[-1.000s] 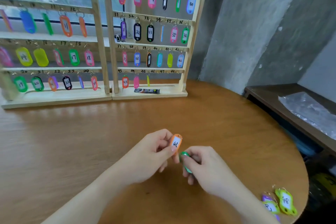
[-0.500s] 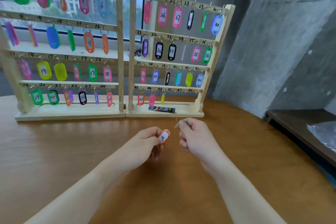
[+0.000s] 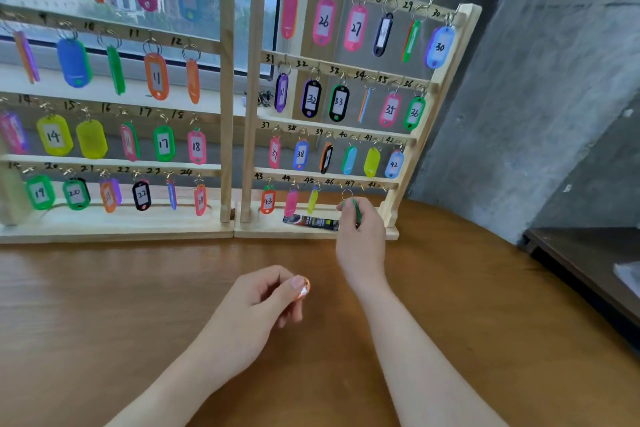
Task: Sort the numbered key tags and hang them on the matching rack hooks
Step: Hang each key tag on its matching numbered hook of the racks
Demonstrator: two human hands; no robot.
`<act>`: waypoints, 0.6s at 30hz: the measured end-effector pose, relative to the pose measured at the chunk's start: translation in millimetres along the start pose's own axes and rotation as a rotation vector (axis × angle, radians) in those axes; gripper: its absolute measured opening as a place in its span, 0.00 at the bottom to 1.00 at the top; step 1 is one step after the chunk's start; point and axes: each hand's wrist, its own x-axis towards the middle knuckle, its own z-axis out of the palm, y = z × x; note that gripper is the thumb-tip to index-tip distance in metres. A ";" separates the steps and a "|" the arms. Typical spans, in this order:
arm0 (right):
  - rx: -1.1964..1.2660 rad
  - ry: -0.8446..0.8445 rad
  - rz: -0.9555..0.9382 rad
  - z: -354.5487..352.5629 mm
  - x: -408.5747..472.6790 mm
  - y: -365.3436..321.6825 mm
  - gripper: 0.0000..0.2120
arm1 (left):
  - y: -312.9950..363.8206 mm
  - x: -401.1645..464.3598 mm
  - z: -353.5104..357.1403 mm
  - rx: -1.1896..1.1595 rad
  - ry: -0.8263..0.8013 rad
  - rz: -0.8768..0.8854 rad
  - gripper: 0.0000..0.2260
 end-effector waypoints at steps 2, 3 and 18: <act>0.025 0.034 0.004 4.8 6.5 5.5 0.13 | 0.1 1.7 0.9 -0.030 -0.008 -0.001 0.12; 0.035 0.046 -0.006 6.5 9.0 8.3 0.13 | -0.2 3.2 0.7 -0.034 -0.013 -0.004 0.11; 0.006 0.011 -0.057 14.4 34.0 24.5 0.15 | -11.1 5.0 5.9 0.074 0.005 0.029 0.10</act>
